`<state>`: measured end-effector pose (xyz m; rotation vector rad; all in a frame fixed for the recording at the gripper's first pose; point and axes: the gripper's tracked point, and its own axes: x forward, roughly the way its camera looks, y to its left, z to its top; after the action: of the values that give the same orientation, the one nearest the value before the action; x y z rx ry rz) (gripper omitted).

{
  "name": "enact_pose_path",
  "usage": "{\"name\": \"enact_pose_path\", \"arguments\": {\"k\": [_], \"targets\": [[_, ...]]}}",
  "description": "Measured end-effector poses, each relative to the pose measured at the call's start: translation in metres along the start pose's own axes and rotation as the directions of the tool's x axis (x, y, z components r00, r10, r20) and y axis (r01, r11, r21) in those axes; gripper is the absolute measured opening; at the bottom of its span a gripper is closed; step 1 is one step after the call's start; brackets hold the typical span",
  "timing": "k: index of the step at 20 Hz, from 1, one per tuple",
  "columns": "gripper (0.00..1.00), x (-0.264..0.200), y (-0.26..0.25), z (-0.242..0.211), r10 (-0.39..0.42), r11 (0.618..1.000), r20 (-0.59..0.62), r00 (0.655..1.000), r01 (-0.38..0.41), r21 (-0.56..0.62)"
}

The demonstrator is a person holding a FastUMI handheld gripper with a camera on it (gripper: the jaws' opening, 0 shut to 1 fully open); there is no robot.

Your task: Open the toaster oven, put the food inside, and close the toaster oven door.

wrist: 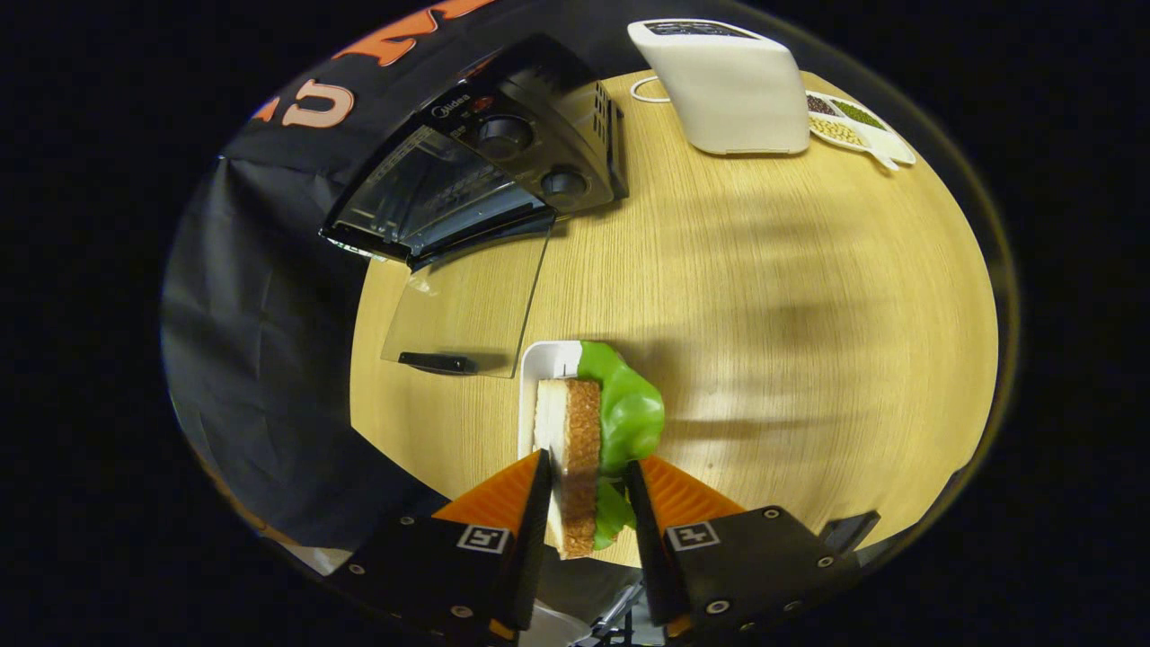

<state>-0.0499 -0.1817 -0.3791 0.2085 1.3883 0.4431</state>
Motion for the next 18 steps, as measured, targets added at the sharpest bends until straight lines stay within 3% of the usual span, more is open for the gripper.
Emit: {"name": "enact_pose_path", "arguments": {"k": [6,12,18], "targets": [[0.29,-0.020,0.013,-0.002,-0.002,1.000,0.038,0.999,0.001,0.026],[0.28,-0.059,0.045,0.013,0.033,0.996,0.173,0.984,-0.047,0.078],[0.28,-0.075,0.104,0.050,0.144,0.958,0.431,0.891,-0.234,0.165]]}}
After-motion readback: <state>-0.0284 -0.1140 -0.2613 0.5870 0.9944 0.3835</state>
